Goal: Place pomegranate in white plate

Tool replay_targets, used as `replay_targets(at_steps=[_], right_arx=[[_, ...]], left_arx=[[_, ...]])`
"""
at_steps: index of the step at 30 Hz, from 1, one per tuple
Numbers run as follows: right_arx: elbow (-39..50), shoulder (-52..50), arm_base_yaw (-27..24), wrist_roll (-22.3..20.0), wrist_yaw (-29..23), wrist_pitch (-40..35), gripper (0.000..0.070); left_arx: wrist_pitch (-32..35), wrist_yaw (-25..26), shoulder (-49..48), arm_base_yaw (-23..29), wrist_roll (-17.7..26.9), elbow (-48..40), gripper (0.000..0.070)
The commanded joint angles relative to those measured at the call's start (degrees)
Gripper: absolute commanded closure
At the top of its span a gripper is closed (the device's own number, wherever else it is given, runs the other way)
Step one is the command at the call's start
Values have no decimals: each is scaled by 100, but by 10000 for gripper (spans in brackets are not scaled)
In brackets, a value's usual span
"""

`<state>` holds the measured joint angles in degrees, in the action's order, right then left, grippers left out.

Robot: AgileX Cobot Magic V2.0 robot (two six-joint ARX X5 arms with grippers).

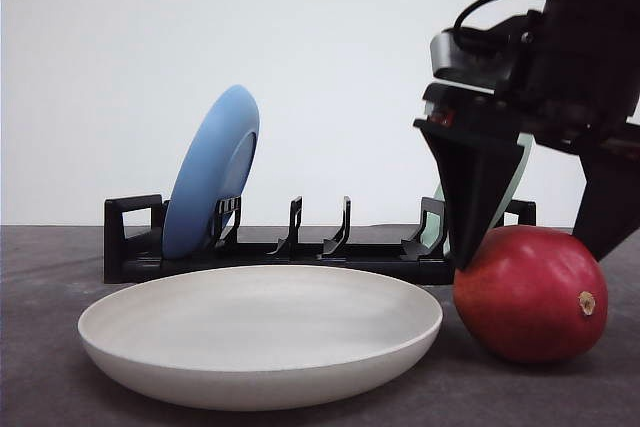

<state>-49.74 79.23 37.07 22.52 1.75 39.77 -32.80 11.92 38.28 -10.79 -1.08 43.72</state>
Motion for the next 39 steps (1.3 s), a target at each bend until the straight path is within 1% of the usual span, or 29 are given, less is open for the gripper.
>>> replay_targets(at_steps=[1, 5, 7, 10, 13, 15, 17, 19, 22, 25, 27, 30, 35, 39], right_arx=[[-103, 149, 42, 104, 18, -30, 102], [-103, 275, 42, 111, 84, 3, 108], [-103, 313, 42, 120, 134, 25, 133], [-103, 316, 42, 138, 156, 106, 192], [-187, 312, 30, 88, 186, 281, 196], [-376, 312, 15, -95, 176, 565, 196], [-623, 310, 26, -370, 165, 803, 196], [-858, 312, 73, -624, 191, 887, 196], [-1070, 312, 217, -851, 416, 649, 196], [-1080, 316, 412, -954, 726, 149, 196], [-1080, 339, 592, -1047, 780, -173, 196], [-1080, 392, 880, -1213, 784, -587, 196], [-1080, 689, 1270, -1210, 703, -1064, 196], [-1080, 1077, 1466, -1235, 552, -1399, 195]], left_arx=[[68, 11, 26, -17, 42, 13, 306], [68, 11, 26, -17, 44, 13, 306], [68, 11, 26, -17, 44, 13, 306], [68, 11, 26, -17, 42, 13, 306], [68, 11, 26, -17, 42, 13, 306], [68, 11, 26, -17, 42, 13, 306], [68, 11, 26, -17, 42, 13, 306], [68, 11, 26, -17, 42, 13, 306], [70, 11, 28, -17, 42, 13, 306], [52, 11, 43, -17, 37, 13, 306], [30, 11, 48, -17, 37, 13, 306], [17, 11, 66, -15, 37, 13, 306], [22, 11, 66, -15, 39, 13, 306], [24, 11, 66, -15, 39, 13, 306]])
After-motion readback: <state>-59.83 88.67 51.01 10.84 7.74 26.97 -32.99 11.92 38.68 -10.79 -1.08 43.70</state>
